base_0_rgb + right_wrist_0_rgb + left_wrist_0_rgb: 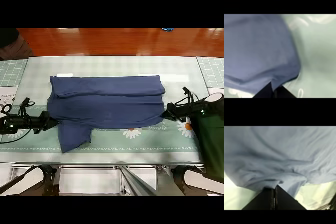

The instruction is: Fold the shirts.

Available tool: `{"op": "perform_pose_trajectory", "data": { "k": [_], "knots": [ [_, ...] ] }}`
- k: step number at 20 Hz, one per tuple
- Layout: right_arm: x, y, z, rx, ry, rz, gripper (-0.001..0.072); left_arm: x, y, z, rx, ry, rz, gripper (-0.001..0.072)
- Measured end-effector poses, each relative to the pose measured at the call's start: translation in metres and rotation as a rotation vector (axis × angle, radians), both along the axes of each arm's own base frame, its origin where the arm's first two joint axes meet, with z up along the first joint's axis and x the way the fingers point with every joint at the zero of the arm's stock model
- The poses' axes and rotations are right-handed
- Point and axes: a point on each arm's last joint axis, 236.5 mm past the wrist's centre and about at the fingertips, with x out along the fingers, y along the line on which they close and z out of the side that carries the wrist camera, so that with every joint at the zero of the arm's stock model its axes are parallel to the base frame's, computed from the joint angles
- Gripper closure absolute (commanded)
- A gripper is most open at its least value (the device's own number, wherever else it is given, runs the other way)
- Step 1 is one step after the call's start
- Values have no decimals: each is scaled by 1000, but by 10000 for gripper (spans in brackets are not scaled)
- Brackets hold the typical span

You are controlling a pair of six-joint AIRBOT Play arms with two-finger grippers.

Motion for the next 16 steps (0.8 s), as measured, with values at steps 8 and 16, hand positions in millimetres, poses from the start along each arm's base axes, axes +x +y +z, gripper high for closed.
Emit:
{"op": "perform_pose_trajectory", "data": {
  "k": [8, 16],
  "knots": [
    [46, -14, 53, -63, -169, 58, 694, 60, 22, 49, 44, -152, 13, 689],
    [140, -17, 62, -59, -269, 26, 694, 170, 34, 72, 78, -253, -6, 688]
  ]
}}
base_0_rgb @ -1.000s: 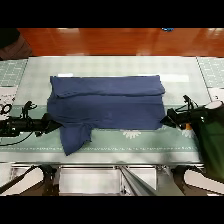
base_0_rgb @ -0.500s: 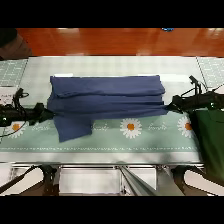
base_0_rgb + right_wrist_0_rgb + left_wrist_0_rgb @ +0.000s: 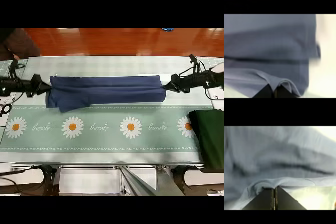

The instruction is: Fold the shirts.

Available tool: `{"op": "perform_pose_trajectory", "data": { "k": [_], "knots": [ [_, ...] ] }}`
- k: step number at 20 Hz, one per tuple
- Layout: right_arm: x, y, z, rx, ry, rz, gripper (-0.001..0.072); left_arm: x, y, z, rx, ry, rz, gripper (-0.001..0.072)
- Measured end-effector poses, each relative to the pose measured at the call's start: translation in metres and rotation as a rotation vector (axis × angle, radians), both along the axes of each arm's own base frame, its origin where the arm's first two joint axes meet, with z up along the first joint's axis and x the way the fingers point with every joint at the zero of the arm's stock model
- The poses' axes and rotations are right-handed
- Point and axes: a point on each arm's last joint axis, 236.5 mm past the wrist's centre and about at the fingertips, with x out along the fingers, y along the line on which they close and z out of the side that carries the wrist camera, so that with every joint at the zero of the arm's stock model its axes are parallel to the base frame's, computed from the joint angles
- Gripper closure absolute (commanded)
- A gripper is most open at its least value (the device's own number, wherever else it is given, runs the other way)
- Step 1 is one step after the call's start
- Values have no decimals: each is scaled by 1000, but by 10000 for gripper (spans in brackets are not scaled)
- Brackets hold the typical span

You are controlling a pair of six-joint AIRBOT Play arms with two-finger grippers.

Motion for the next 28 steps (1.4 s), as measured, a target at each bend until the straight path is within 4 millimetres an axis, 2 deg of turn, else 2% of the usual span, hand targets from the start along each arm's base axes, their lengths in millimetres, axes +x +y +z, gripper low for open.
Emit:
{"op": "perform_pose_trajectory", "data": {
  "k": [2, 5, 8, 9, 10, 11, 13, 15, 17, 20, 22, 25, 28],
  "knots": [
    [21, 1, -4, 8, -14, -3, 693, 32, 2, -3, -2, -8, 4, 689],
    [47, 3, -11, 16, -28, -2, 693, 68, 2, -13, -10, -7, 4, 688],
    [67, 2, -21, 24, -34, -25, 693, 91, -4, -28, -19, 5, -4, 688],
    [72, 2, -24, 26, -37, -34, 693, 96, -6, -33, -21, 7, -9, 659],
    [75, 1, -27, 28, -37, -42, 596, 99, -9, -38, -25, 16, -13, 414],
    [78, 1, -31, 28, -37, -50, 298, 102, -11, -43, -26, 21, -15, 203],
    [84, -1, -35, 26, -42, -64, 294, 103, -13, -46, -31, 30, -21, 199],
    [88, -13, -26, 29, -49, -91, 294, 99, -4, -40, -28, 47, -29, 200],
    [88, -39, -5, 16, -65, -128, 294, 89, 22, -26, 9, 58, -16, 200],
    [66, -86, 19, -22, -60, -181, 294, 67, 56, 9, 93, 18, 16, 200],
    [47, -107, 16, -33, -31, -234, 294, 46, 63, 30, 153, -47, 55, 200],
    [27, -106, -8, 17, 13, -296, 291, 3, 51, 35, 232, -123, 94, 200],
    [23, -80, -34, 111, 50, -309, 291, -36, 25, 20, 273, -148, 90, 200]
  ]
}}
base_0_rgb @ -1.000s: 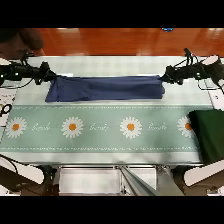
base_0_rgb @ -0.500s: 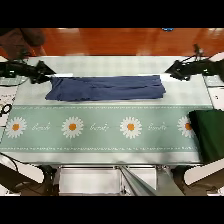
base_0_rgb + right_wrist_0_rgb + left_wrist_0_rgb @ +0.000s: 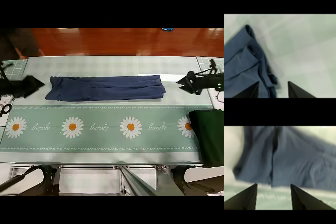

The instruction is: Fold the shirts.

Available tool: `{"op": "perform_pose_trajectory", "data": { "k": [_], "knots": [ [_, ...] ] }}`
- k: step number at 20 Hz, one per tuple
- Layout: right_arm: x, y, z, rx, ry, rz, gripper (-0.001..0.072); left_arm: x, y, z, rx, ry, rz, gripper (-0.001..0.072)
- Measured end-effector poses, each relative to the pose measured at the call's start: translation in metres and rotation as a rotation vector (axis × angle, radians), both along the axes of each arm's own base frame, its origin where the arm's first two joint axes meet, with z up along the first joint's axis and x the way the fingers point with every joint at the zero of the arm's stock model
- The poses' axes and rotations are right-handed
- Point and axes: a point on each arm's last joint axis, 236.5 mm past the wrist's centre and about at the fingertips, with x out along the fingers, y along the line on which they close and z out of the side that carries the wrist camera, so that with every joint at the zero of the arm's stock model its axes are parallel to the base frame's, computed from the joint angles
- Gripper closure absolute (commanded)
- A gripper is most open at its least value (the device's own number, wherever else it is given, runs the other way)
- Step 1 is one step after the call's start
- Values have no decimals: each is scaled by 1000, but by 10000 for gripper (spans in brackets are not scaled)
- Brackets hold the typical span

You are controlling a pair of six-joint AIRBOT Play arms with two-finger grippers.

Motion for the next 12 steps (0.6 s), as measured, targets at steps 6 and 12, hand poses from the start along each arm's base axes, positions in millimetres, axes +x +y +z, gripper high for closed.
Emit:
{"op": "perform_pose_trajectory", "data": {
  "k": [6, 12],
  "knots": [
    [14, 55, -38, 147, 66, 18, 291, -26, -44, -15, 3, -18, -48, 200],
    [46, 101, -45, 146, 43, 97, 693, -23, -59, -12, -21, -46, -49, 203]
  ]
}}
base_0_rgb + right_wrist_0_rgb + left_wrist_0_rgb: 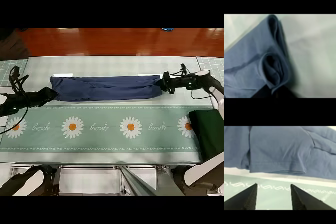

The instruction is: Fold the shirts.

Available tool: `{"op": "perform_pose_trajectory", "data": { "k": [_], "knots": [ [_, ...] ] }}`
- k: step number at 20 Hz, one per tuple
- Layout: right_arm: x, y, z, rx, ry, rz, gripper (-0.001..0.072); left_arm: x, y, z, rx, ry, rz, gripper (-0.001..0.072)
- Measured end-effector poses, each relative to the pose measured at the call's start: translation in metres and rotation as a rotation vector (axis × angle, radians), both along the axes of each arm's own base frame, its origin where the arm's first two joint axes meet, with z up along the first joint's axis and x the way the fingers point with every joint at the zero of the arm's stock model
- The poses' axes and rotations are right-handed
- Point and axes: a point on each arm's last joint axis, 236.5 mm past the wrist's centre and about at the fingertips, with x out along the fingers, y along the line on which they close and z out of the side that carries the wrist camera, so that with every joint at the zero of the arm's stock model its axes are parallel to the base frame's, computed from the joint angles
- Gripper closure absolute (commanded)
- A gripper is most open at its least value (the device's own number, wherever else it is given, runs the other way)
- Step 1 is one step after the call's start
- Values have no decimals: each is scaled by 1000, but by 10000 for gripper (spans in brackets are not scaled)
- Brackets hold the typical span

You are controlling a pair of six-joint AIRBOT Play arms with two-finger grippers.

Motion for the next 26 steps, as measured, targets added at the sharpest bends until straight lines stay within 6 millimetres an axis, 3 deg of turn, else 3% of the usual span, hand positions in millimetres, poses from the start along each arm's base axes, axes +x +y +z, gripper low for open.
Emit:
{"op": "perform_pose_trajectory", "data": {
  "k": [1, 2, 3, 7, 12, 15, 19, 22, 26],
  "knots": [
    [7, 5, 3, -8, -20, 8, 694, 0, -1, 0, -1, -2, 1, 282],
    [11, 9, 9, -10, -38, 24, 694, 0, -2, 0, -3, -2, 0, 538],
    [13, 13, 16, -16, -52, 41, 694, 0, -2, 0, -4, -3, -1, 680],
    [-1, 3, 56, -162, -101, 146, 694, -2, -14, 1, -22, 3, -26, 688],
    [-48, -17, 128, -365, -188, 210, 694, 4, -76, 12, -43, -39, -148, 689],
    [-88, -18, 164, -425, -246, 225, 694, 19, -133, 23, -59, -59, -262, 690],
    [-144, -9, 200, -459, -319, 230, 694, 41, -232, 25, -88, -30, -448, 690],
    [-176, 3, 226, -448, -377, 230, 694, 35, -307, 5, -79, 66, -608, 690],
    [-206, 15, 252, -433, -438, 231, 693, 4, -384, -32, -58, 198, -764, 689]
  ]
}}
